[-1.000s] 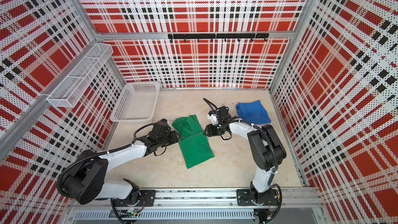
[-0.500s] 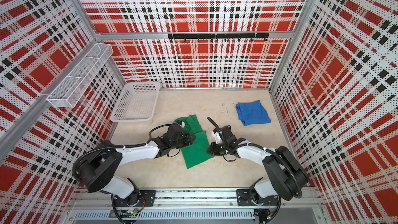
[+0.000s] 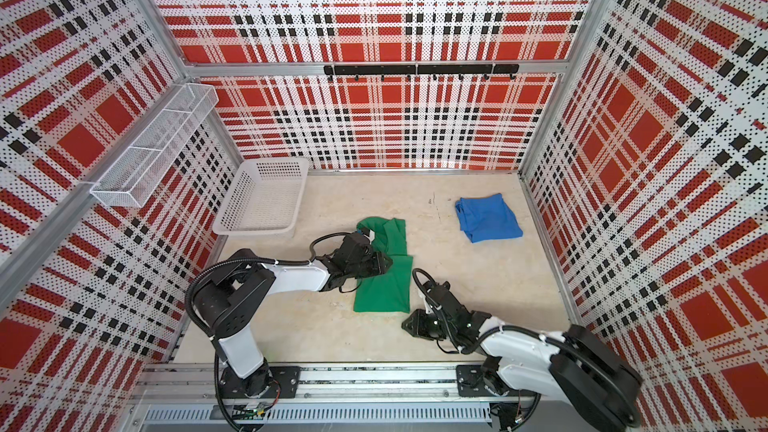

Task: Fold and stack the tank tops
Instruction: 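Press the folded green bundle flat with both grippers at its near edge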

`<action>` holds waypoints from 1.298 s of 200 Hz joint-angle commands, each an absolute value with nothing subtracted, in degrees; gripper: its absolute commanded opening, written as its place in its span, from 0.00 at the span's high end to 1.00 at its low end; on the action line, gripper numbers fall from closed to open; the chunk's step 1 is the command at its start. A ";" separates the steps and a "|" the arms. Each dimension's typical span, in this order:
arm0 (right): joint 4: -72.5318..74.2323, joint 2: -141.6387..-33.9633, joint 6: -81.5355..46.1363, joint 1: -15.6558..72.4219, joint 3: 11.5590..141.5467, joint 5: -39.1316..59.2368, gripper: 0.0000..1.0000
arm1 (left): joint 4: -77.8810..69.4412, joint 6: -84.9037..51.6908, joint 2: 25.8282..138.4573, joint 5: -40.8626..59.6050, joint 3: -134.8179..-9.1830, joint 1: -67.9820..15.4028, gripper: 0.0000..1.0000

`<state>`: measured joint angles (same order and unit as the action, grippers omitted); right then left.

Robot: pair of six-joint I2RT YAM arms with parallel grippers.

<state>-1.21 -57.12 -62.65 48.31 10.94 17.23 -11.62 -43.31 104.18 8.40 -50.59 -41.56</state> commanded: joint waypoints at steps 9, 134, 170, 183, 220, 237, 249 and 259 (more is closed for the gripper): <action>-22.86 -46.73 -62.26 44.49 16.61 9.64 0.67 | -5.49 -36.34 103.21 12.02 -53.17 -40.71 0.50; 1.35 -79.64 -54.94 44.38 33.67 18.50 0.74 | -14.86 -54.97 86.67 4.04 -32.93 -44.02 0.53; -1.69 -82.11 -52.66 41.37 29.57 12.47 0.75 | -17.01 -55.14 91.12 4.00 -29.78 -42.93 0.55; -3.02 -82.87 -51.37 39.99 28.06 11.16 0.75 | -15.87 -53.98 92.22 3.57 -29.79 -42.50 0.55; -6.25 -82.16 -49.37 38.85 28.28 9.74 0.75 | -11.76 -51.27 92.05 2.93 -31.89 -41.52 0.56; -9.90 -81.03 -47.52 38.44 30.86 8.97 0.74 | -9.05 -49.63 91.32 2.83 -33.85 -41.22 0.56; -12.40 -79.22 -46.12 37.94 32.57 9.22 0.73 | -6.04 -48.03 90.17 2.38 -36.03 -41.30 0.55; -14.00 -76.92 -45.22 37.58 33.65 9.53 0.72 | -3.89 -46.94 88.37 2.11 -37.71 -41.46 0.53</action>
<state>-5.78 -80.93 -48.60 38.96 31.18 12.91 -11.88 -51.09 90.41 5.04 -34.24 -42.00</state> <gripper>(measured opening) 0.266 0.451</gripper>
